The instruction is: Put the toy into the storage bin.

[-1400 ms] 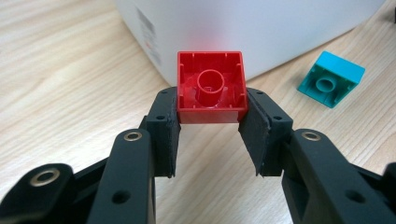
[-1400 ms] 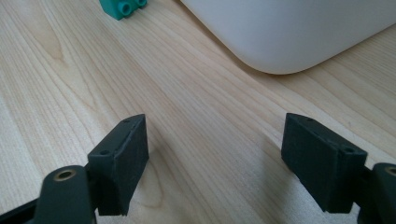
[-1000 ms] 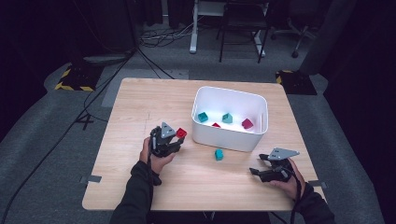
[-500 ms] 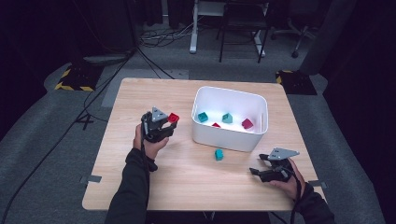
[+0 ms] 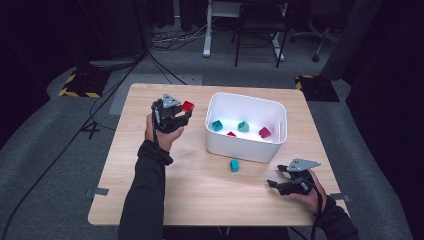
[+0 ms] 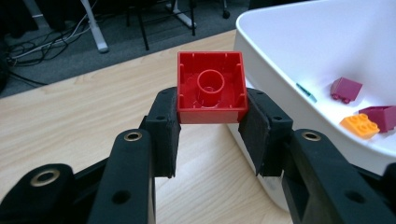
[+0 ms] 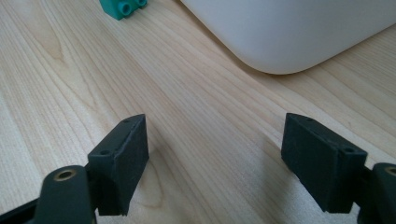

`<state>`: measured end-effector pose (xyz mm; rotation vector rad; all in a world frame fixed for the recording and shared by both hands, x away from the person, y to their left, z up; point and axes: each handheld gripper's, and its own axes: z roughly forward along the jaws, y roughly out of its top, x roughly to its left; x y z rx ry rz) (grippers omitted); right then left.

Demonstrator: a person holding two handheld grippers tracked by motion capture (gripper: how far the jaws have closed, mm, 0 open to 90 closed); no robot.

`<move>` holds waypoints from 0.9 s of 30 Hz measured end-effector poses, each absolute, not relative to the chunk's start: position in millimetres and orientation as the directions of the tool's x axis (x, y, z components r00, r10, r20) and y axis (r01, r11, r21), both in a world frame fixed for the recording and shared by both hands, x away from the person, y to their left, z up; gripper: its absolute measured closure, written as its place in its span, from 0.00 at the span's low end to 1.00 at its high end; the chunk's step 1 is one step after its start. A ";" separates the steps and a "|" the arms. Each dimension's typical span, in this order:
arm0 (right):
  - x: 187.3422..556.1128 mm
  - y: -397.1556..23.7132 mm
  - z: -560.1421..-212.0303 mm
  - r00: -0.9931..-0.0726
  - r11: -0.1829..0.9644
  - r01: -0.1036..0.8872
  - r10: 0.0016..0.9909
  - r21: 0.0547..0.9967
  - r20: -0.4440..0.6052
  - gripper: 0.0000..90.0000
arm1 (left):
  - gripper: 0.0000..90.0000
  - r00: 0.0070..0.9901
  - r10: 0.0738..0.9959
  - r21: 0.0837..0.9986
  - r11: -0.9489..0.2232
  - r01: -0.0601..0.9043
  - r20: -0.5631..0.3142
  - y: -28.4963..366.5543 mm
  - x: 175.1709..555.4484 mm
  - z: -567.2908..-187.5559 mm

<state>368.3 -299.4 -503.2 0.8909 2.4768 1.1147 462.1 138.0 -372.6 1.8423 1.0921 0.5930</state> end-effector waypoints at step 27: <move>368.3 -299.2 -503.4 -0.773 0.513 0.419 0.635 0.749 -0.003 0.26 | 0.66 0.567 0.824 0.900 -0.258 0.350 0.016 84.9 471.6 -322.6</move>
